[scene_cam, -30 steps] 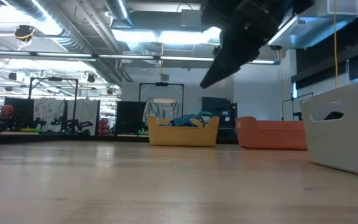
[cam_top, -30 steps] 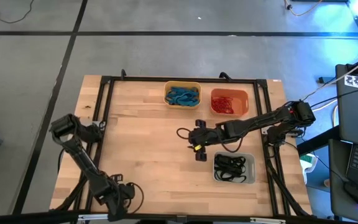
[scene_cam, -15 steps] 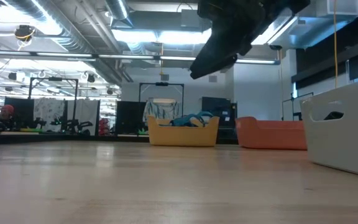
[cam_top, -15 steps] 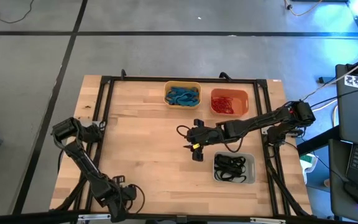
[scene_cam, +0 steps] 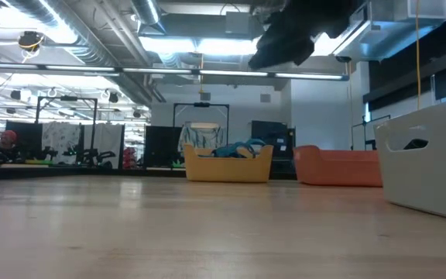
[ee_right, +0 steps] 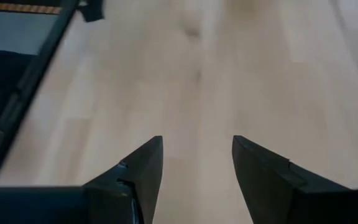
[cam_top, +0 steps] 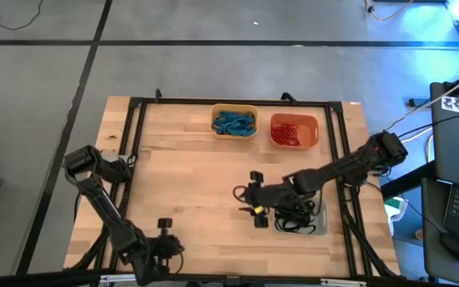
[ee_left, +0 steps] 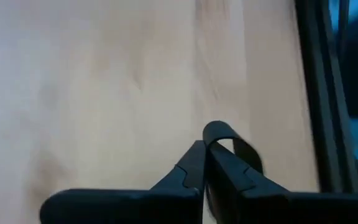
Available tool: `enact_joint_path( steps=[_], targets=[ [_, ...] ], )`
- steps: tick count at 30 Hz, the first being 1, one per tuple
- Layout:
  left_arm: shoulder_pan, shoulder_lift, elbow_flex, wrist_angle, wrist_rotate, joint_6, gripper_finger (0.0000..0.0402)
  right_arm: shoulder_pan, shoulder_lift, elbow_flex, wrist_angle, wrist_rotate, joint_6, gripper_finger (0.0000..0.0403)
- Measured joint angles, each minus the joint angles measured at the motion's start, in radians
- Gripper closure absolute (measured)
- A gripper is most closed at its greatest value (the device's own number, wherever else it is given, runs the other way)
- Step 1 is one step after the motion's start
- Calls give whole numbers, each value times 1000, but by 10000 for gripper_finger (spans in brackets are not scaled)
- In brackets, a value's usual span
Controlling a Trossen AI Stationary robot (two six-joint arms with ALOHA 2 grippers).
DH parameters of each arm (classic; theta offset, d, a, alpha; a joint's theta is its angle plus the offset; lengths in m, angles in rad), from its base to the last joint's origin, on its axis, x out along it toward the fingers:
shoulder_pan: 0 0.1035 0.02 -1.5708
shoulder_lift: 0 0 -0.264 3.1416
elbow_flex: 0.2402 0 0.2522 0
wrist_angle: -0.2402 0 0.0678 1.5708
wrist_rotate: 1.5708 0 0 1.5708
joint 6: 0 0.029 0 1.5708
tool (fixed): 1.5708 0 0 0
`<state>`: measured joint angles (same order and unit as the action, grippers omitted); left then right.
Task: Sort rubber bands into baskets
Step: Put the black rubber band into the white bin
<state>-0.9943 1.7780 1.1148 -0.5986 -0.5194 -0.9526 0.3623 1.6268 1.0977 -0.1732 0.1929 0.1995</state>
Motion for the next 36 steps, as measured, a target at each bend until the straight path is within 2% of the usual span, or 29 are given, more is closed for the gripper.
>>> enact_joint_path(
  steps=[5,8,15,21,26,36],
  targets=[
    [7,-25,0,66,-262,144,398,55,13,0,59,8,3,210],
    [29,-27,0,139,-355,240,396,79,49,2,126,-74,26,210],
    [117,-27,0,332,-360,479,397,70,155,0,312,-167,9,207],
    [165,-27,-5,428,-351,562,396,54,228,0,502,-284,-48,167],
    [190,-27,-5,512,-354,569,398,57,293,0,658,-283,-117,142],
    [229,-27,-6,594,-356,591,399,56,310,1,782,-222,-128,154]
  ],
)
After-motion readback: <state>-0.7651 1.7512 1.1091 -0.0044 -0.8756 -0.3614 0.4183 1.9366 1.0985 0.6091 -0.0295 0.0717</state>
